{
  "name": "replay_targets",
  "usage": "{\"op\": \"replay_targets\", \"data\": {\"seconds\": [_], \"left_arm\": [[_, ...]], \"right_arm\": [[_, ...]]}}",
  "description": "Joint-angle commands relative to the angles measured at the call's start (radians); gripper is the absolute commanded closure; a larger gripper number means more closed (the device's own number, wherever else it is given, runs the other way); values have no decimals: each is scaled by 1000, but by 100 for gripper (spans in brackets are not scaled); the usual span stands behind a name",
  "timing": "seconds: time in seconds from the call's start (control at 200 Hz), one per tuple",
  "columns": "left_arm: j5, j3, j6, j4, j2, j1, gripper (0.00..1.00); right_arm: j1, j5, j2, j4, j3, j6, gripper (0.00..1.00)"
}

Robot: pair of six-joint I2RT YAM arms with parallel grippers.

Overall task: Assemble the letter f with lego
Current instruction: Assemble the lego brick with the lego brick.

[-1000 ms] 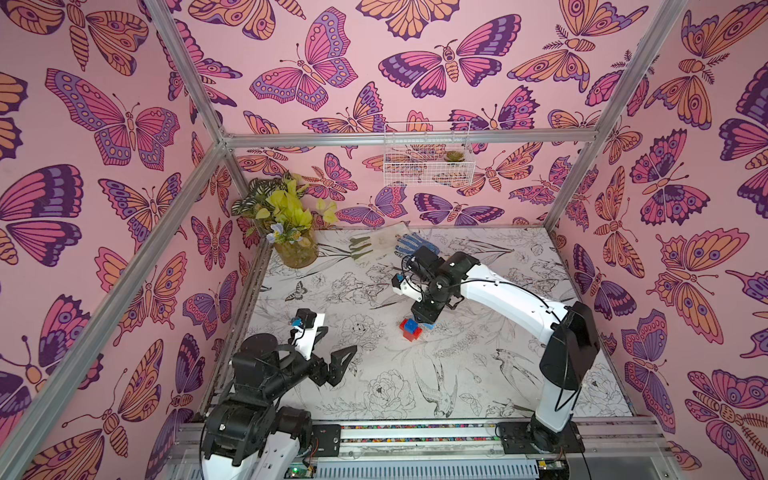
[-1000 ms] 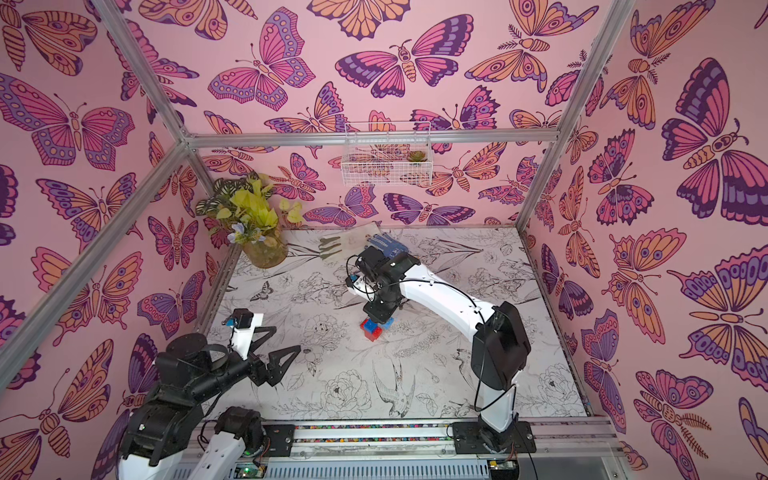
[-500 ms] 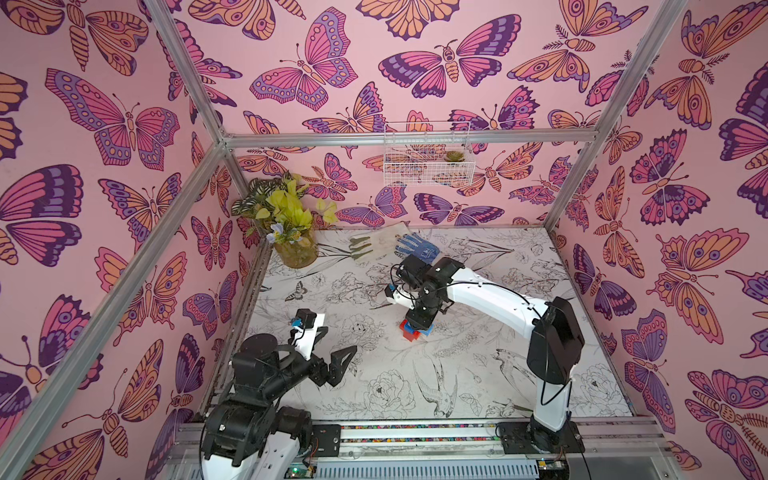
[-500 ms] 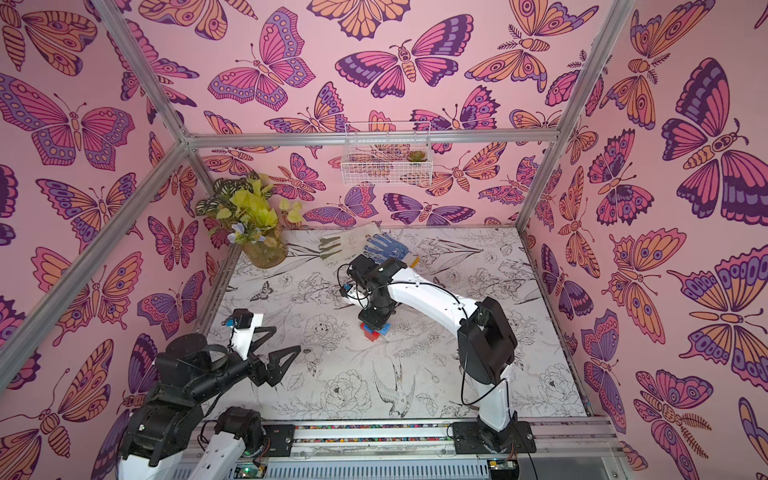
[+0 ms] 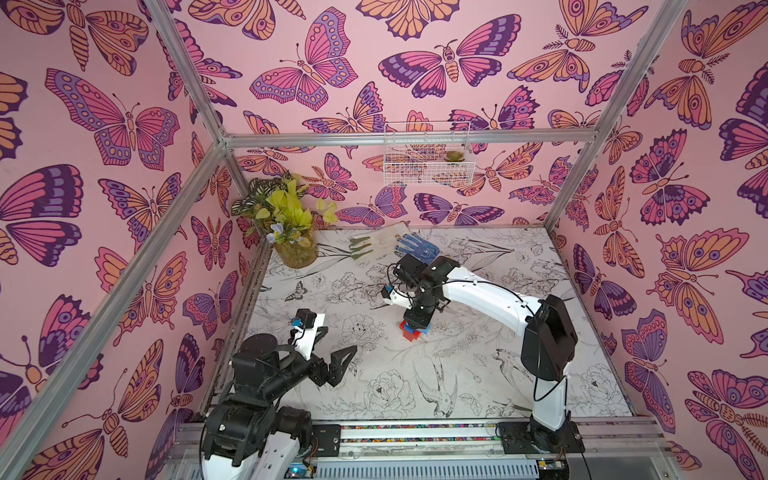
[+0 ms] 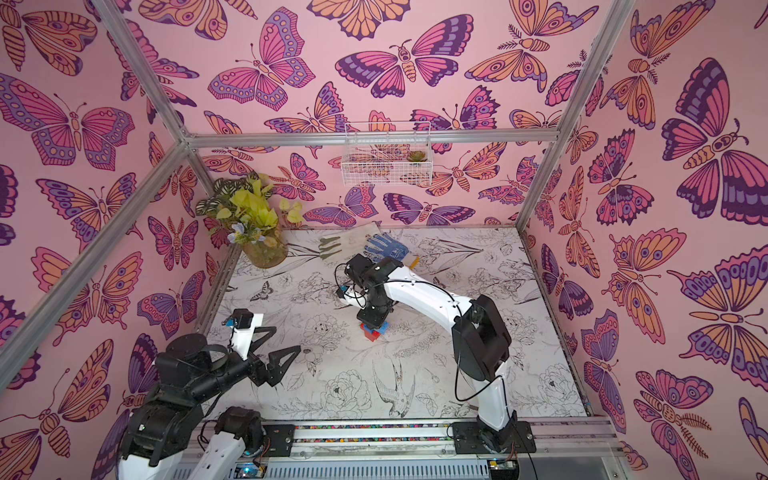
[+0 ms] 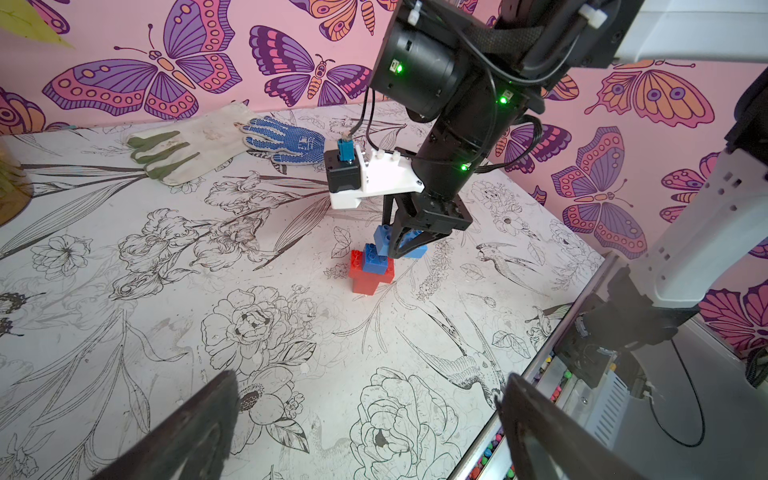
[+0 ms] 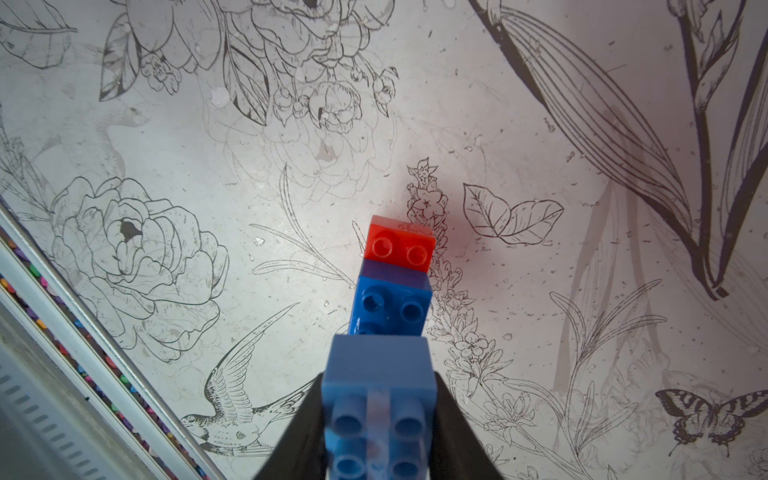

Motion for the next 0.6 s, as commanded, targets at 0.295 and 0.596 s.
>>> {"op": "replay_targets", "data": {"seconds": [0.295, 0.596], "left_arm": [[5, -18, -3, 15, -16, -5, 1], [5, -18, -2, 15, -16, -5, 1]], "right_arm": [[4, 24, 38, -20, 29, 11, 79], [4, 26, 43, -15, 31, 21, 79]]}}
